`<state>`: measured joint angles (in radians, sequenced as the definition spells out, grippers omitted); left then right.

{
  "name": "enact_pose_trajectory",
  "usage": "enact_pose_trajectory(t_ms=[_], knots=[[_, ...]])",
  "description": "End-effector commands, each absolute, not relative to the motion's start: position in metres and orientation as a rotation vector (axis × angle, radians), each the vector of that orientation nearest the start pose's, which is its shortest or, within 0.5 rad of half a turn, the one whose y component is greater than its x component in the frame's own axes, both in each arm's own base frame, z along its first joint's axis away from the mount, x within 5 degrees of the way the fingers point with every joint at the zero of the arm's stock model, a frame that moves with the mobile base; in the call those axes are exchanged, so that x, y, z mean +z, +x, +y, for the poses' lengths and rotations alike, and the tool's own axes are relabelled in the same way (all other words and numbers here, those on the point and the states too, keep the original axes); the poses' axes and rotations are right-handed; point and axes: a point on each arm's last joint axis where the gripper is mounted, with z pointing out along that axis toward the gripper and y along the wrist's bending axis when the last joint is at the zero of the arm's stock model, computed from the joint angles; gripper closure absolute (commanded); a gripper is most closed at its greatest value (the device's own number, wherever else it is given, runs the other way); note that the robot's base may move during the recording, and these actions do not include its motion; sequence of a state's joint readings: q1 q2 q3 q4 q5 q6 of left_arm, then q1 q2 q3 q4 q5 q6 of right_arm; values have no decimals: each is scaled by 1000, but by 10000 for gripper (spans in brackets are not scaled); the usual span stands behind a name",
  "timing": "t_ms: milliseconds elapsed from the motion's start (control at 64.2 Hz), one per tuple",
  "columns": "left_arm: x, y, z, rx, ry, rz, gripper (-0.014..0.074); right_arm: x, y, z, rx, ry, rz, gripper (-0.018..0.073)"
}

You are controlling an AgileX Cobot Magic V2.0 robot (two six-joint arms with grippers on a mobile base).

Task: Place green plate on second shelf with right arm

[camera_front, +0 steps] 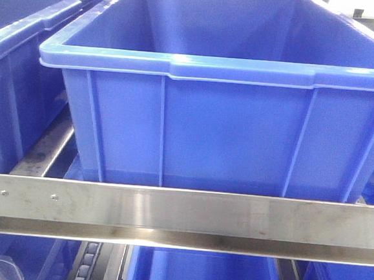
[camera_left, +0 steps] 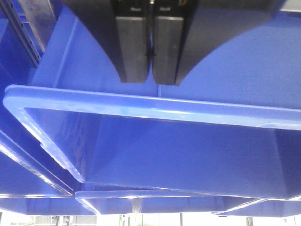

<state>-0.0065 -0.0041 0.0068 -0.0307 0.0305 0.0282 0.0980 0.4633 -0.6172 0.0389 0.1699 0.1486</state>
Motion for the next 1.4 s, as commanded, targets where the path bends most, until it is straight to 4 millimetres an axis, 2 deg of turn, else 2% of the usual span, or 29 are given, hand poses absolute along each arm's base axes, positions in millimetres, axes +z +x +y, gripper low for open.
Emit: enact_pose_trajectory(t_ms=[0,171,436,670,888,981,1386], knots=[[204,56,0,-12,-1,1450,466,387,91,9,230,60,1386,489],[204,56,0,-12,-1,1450,466,369,79,7,222,53,1348,489],[204,56,0,-12,-1,1450,466,308,55,4,172,21,1242,489],[204,56,0,-12,-1,1450,466,262,52,4,158,11,1279,489],[204,56,0,-12,-1,1450,466,231,53,5,131,-14,1315,489],[204,56,0,-12,-1,1450,466,226,51,4,128,-15,1309,489],[204,56,0,-12,-1,1450,466,234,49,3,172,36,1211,489]])
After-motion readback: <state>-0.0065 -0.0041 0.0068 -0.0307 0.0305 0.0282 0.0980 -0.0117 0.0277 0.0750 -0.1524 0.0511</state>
